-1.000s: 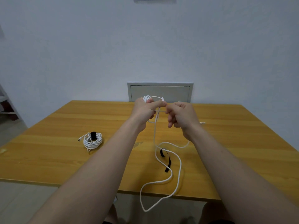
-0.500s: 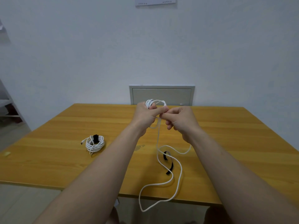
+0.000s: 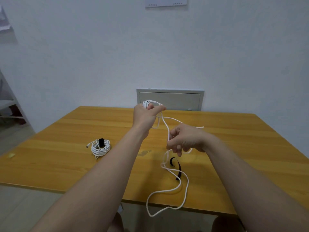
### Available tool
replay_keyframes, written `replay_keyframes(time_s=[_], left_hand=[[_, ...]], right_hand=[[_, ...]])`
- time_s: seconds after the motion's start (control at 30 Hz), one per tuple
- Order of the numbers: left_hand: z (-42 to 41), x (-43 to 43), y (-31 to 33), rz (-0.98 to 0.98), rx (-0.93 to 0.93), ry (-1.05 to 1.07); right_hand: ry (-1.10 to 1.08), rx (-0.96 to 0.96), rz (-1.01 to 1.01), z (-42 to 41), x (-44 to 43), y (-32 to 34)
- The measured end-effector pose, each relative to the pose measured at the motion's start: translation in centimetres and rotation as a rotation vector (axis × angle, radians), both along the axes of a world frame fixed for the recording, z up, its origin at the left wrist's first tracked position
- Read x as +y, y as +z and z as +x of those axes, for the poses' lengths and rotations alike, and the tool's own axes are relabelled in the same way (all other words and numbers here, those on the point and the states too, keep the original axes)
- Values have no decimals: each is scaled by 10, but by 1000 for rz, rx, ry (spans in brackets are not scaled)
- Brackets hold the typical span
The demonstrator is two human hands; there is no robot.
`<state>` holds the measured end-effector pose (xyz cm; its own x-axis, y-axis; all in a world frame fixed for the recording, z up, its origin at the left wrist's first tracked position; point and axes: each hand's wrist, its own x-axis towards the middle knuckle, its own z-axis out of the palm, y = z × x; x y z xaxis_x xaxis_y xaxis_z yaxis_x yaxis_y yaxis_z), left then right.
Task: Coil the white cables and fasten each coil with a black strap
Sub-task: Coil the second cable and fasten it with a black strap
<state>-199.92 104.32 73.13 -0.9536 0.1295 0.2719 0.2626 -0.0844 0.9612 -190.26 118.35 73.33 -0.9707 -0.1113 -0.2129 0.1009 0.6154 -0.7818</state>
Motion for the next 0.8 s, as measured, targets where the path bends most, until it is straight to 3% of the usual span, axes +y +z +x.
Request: replay_keyframes(time_s=[0.17,0.3,0.47,0.63,0.8], left_hand=[[9,4,-4,-51,11,-142],[12,4,-5,-92,29,-177],[10,10,-4,-57,4,-123],[3,10,0,93,-67,-66],[1,7,3,11,-39,-47]], right_hand=[[-273,220,-235,-11,-10,-4],[-317,288,-298,-11,-8,-1],[-266,245,-255,-8,-2,2],[-105,45,-178,-1,2,-1],[-152,15,-137,1,4,0]])
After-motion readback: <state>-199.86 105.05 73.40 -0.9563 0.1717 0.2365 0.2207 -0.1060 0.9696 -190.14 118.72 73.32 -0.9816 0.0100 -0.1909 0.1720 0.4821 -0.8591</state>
